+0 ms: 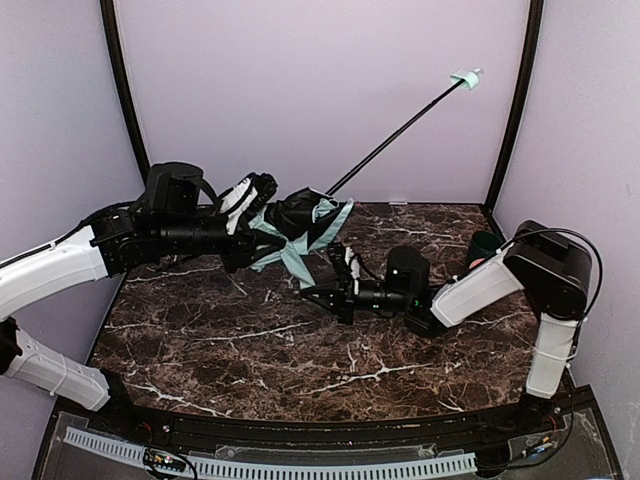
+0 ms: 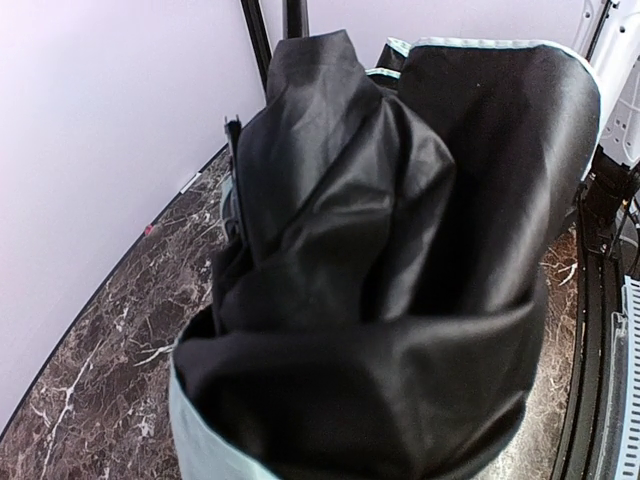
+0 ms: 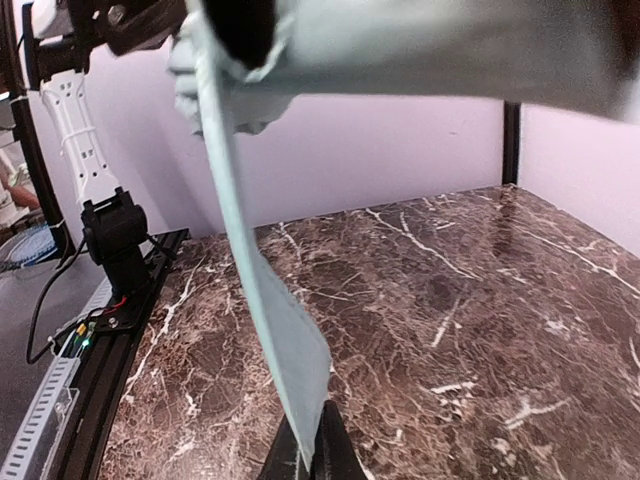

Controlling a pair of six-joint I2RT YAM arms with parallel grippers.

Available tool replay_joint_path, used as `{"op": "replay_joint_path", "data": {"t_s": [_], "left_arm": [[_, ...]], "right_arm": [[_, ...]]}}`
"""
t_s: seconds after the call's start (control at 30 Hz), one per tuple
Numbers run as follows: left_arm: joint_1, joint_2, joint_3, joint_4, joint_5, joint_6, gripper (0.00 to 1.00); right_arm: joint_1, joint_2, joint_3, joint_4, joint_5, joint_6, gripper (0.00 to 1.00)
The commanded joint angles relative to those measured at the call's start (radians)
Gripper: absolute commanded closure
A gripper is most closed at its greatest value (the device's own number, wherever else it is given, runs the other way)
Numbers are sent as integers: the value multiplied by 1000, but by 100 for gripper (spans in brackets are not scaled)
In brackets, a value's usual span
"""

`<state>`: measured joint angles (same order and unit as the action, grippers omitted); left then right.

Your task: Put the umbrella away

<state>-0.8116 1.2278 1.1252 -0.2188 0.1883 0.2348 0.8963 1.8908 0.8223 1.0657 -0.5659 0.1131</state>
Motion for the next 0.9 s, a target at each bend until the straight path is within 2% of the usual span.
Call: {"op": "replay_joint_path", "data": {"t_s": [0.0,0.1,0.23,0.33,0.43,0.57,0.7,0.87], "left_arm": [[-1,-38,4,33,23,2,100],[-1,-41,-11,32,102,16,100],[-7,-50,-57,34,331,83,100],[-40,-79,-123,36,498,187,100],[-103,-94,-151,-26,592,310,100],[-142,-40,-139,-170,614,411,100],[-177,88,-80,-355,591,500,100],[-237,214,-66,-457,405,553,100]], "right_arm": [[-91,-79,-79,133,4,107,100],[-131,-136,-111,43,41,57,100],[-189,-195,-113,-98,64,-7,100],[-241,-219,-90,-127,52,-30,100],[-259,-230,-42,-137,-3,-70,100],[-260,-244,50,-169,-78,-126,100],[-257,-265,96,-226,-128,-204,100],[-230,-316,128,-369,-145,-353,100]]}}
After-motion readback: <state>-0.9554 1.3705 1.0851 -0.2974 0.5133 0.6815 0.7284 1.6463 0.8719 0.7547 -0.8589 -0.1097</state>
